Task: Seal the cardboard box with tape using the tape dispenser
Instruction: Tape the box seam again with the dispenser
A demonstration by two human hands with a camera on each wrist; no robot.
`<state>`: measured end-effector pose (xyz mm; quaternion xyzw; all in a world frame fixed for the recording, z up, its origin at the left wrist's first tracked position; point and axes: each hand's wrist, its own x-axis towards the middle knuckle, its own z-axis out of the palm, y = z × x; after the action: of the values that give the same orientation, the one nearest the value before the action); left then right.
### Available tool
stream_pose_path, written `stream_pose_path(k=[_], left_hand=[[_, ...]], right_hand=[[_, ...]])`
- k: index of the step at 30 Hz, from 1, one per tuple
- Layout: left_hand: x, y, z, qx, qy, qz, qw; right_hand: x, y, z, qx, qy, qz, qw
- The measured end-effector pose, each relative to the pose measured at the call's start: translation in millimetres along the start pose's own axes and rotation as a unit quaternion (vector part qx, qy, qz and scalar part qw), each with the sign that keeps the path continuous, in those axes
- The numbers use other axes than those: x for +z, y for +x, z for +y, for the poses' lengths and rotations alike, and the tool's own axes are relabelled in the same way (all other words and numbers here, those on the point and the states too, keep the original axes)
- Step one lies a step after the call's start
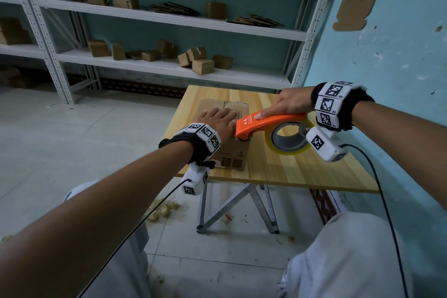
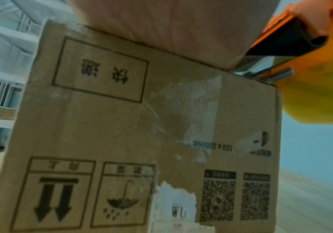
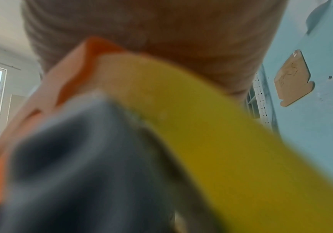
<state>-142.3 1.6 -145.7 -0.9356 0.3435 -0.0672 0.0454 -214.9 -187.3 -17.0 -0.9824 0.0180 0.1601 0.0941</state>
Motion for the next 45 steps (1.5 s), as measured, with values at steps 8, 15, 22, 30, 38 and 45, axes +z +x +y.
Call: stream_pose_path(k=[8,15,22,30,38,45], left_hand=[[3.3,3.4,-2.3,0.004,0.005,0.000,1.000],[3.8,2.2,-2.1,0.020,0.026,0.011,0.999],[5.2,3.6,-4.4,0.016,0.013,0.006,1.000],[5.0,4.2,-5.1,0.002,-0.022,-0.001,1.000],[-1.5,-1.5,-0.5,-0.011,-0.041,-0.012,0.999],[-7.1,-6.7,3.0,-0.018,-0.049,-0.020,0.998]], right_hand=[[-0.3,-2.2,2.3,0.003,0.022,0.004,1.000],[1.9,-4.7,3.0,0.002,0.033,0.005,0.999],[2.0,-6.9,4.0,-0.003,0.040,0.010,0.999],[1.1,-7.4,8.1,-0.001,0.043,0.008,0.999],[1.0,-9.4,13.1,0.000,0.038,0.007,0.999],[0.7,-9.8,20.4,0.001,0.037,0.003,0.999]])
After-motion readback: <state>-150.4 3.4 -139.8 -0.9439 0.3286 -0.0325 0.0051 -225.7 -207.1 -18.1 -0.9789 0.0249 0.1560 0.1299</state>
